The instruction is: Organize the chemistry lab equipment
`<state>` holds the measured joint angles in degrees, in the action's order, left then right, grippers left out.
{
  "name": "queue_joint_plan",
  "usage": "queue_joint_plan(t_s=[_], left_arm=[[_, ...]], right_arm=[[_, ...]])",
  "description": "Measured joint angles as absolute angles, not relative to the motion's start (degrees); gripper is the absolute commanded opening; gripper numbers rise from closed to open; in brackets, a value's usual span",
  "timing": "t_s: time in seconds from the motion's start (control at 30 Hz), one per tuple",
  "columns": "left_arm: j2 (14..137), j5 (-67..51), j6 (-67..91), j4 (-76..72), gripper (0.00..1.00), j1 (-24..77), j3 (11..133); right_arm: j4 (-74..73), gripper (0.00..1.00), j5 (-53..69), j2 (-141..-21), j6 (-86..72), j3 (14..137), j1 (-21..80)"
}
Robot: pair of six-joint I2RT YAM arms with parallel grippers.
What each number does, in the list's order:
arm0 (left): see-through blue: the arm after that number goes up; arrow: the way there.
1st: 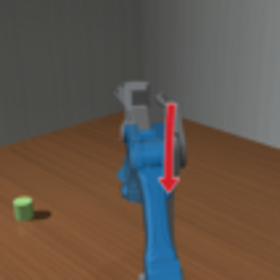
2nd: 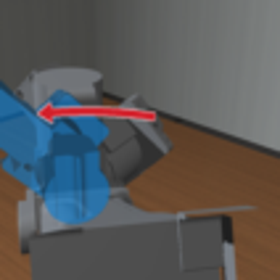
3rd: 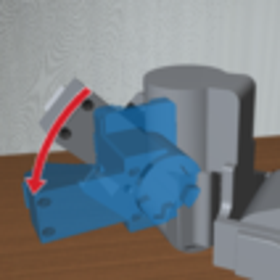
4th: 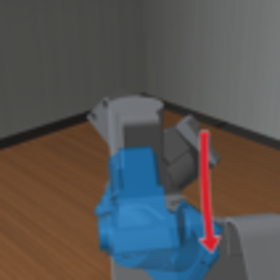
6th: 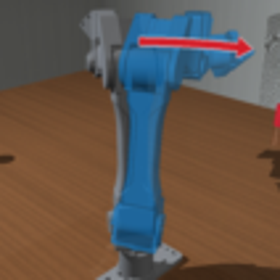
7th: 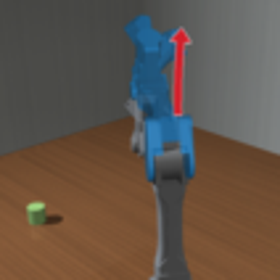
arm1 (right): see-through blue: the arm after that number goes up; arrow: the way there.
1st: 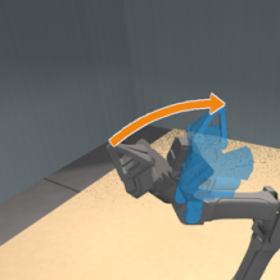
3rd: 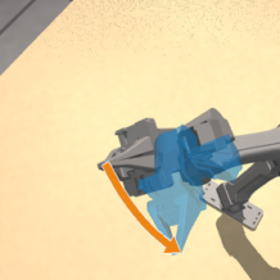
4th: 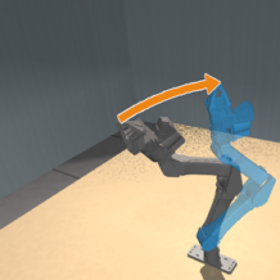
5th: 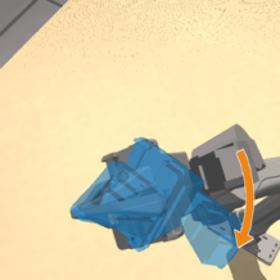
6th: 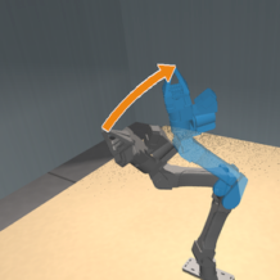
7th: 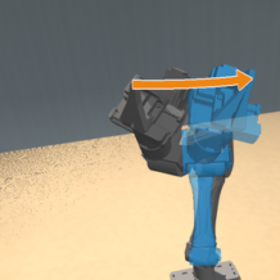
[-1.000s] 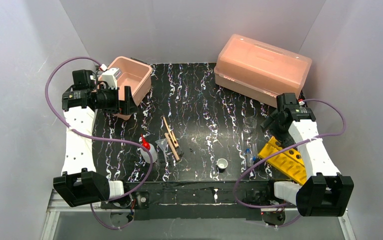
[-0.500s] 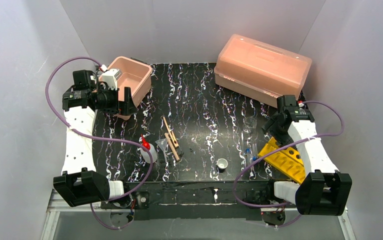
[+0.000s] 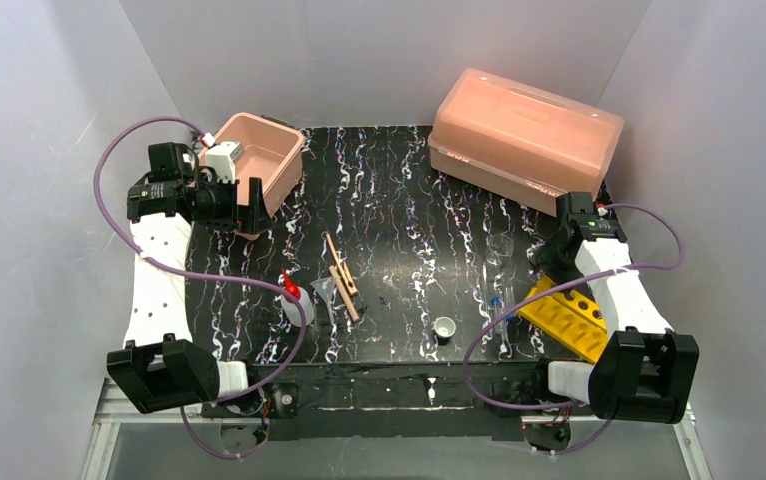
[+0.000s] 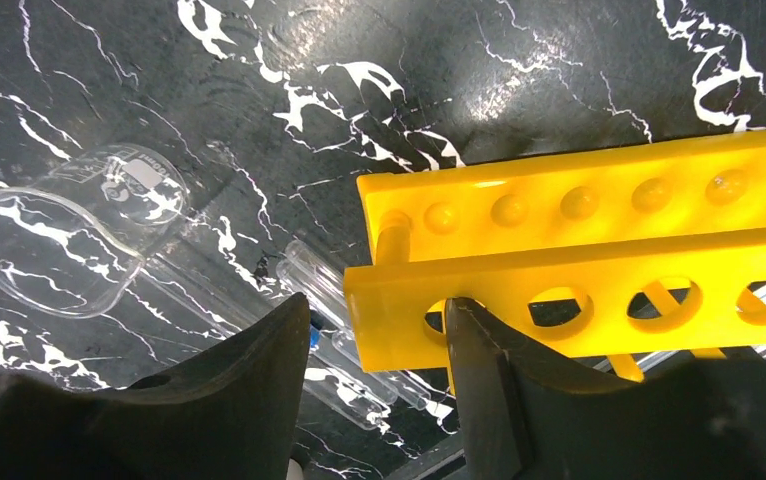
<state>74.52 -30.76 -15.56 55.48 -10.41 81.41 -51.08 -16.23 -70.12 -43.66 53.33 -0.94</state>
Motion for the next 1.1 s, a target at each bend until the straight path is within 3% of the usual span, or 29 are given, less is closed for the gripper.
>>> queue_joint_plan(t_s=[0.17, 0.47, 1.1], left_arm=[[74.5, -30.3, -15.7, 55.3, 0.98, -10.4, 81.4], [74.4, -30.0, -15.7, 55.2, 0.98, -10.4, 81.4], [74.4, -29.8, -15.6, 54.2, 0.98, -10.4, 81.3]], right_arm=[[-50.2, 0.56, -15.9, -70.1, -43.3, 52.3, -1.0], [-49.9, 0.32, -15.4, -69.2, -42.6, 51.5, -1.2], [-47.8, 0.29, -13.0, -73.6, -42.8, 54.4, 3.2]])
